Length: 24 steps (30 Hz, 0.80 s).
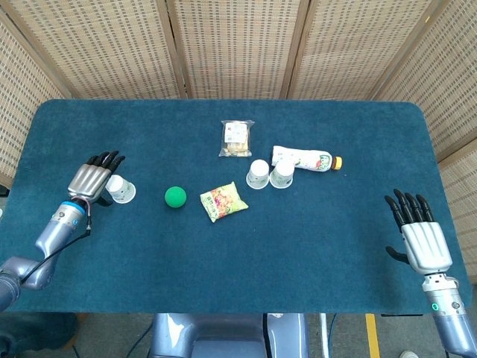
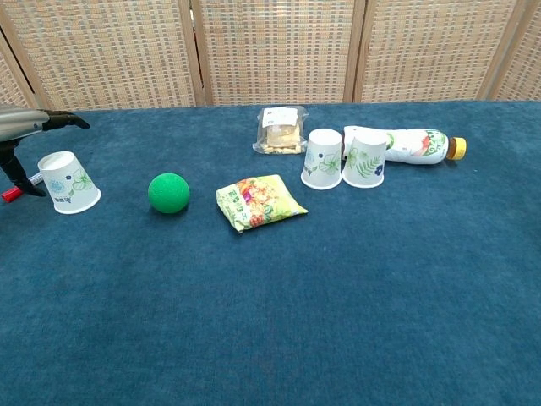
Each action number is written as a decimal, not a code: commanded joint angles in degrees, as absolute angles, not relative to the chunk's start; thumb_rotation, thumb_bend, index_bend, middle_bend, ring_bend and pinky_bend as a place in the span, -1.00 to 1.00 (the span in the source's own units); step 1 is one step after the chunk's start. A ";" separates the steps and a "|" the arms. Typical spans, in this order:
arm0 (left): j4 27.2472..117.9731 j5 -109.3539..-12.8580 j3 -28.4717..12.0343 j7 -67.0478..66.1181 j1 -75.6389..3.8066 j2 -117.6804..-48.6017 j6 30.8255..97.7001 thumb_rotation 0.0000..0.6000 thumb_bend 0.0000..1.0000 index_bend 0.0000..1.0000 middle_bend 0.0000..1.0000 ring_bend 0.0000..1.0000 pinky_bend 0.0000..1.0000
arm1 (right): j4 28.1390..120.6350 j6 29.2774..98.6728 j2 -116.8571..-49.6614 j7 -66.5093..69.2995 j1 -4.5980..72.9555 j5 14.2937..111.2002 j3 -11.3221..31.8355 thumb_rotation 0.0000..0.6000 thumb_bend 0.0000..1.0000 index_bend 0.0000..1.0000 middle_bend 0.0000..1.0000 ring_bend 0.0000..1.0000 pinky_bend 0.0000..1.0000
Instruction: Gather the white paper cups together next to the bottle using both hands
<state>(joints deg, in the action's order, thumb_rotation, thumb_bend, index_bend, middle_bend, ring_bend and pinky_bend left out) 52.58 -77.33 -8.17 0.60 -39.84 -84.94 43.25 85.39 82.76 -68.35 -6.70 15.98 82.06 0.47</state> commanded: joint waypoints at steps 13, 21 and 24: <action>53.88 -78.74 -8.29 8.65 -39.98 -84.08 47.35 1.00 -0.61 0.13 -0.15 -0.11 -0.02 | 85.92 82.95 -68.36 -7.00 14.83 83.53 1.83 1.00 -1.00 -1.00 -1.00 -1.00 -1.00; 75.47 -87.23 -8.13 9.85 -39.84 -72.98 57.71 1.00 -0.61 0.10 -0.15 -0.11 -0.03 | 86.92 83.39 -67.63 -6.37 14.01 84.28 2.59 1.00 -1.00 -1.00 -1.00 -1.00 -1.00; 85.21 -89.37 -8.64 4.52 -42.61 -70.85 56.28 1.00 -0.61 0.10 -0.15 -0.11 -0.03 | 87.27 83.69 -67.33 -6.15 13.71 84.54 2.95 1.00 -1.00 -1.00 -1.00 -1.00 -1.00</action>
<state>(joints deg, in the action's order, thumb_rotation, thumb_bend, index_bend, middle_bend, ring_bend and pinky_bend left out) 74.37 -85.29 -8.29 9.07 -40.26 -75.47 55.17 87.23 83.65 -67.36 -6.18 13.74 84.51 2.92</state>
